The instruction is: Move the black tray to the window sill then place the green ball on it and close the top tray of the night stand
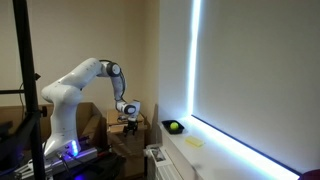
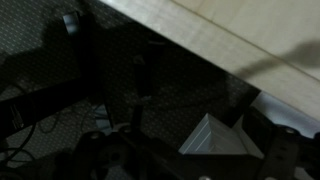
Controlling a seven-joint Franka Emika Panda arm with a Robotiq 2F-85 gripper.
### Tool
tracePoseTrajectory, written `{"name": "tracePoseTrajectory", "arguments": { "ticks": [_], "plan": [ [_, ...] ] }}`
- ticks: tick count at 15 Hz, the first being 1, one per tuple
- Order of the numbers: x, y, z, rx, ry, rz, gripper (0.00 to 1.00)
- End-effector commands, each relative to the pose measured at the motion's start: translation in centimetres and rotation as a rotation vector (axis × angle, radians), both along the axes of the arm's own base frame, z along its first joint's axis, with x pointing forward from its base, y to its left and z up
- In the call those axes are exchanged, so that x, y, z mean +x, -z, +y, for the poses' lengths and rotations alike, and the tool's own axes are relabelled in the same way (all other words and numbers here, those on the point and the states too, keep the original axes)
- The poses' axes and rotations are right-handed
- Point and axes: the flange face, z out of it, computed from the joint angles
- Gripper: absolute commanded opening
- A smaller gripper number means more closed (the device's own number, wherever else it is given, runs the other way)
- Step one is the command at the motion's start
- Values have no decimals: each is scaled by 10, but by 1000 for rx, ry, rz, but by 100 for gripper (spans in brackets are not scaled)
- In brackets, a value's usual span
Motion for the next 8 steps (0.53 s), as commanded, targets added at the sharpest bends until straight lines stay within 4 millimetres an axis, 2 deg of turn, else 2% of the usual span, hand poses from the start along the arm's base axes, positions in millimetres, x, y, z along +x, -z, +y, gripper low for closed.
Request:
{"name": "tracePoseTrajectory", "arguments": {
  "ticks": [1,4,5,6,8],
  "plan": [
    [3,-8,-24,185,-68,-18,100],
    [-16,-8,-59,320,-121,-34,100],
    [-28,-6,-74,284,-102,6,100],
    [-10,0,-58,257,-92,-19,100],
    [-21,4,-83,268,-89,-1,100]
  ]
}}
